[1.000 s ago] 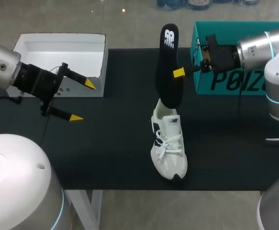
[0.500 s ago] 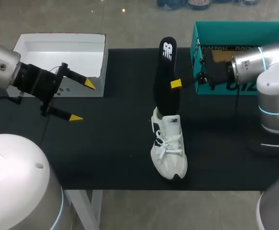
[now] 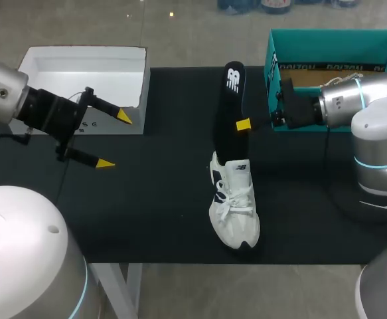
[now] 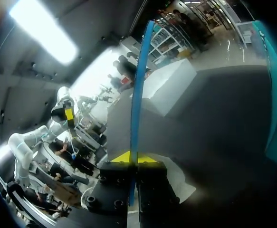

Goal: Take the shoe out of the shoebox, open the shoe tongue, remove and reinsert the insole, then place the shoe into the shoebox

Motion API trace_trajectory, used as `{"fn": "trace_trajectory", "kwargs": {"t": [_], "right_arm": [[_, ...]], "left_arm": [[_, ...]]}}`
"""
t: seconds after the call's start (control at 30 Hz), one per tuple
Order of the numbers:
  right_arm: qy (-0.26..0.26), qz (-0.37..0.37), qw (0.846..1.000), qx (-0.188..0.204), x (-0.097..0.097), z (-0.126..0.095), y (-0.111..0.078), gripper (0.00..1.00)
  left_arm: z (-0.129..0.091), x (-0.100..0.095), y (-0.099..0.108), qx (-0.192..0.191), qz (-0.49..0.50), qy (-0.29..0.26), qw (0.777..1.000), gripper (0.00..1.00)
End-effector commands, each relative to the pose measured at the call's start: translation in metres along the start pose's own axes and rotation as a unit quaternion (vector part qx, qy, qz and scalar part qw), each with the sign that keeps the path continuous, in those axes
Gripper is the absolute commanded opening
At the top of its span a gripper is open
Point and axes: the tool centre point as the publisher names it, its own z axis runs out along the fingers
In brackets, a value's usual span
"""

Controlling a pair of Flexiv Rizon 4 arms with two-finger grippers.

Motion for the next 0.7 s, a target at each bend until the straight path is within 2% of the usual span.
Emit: {"fn": "trace_trajectory", "kwargs": {"t": [0.03, 0.27, 0.7], "right_arm": [[-0.003, -0.001, 1.0, -0.006, 0.004, -0.002, -0.007, 0.0], [0.001, -0.004, 1.0, -0.003, 0.009, 0.001, -0.018, 0.0], [-0.007, 0.006, 1.0, 0.018, 0.011, 0.011, -0.055, 0.0]], "left_arm": [[0.0, 0.0, -0.001, -0.002, 0.0, 0.002, 1.0, 1.0], [0.0, 0.0, -0.001, -0.002, 0.0, 0.002, 1.0, 1.0], [0.0, 0.0, -0.001, -0.002, 0.0, 0.002, 1.0, 1.0]]}}
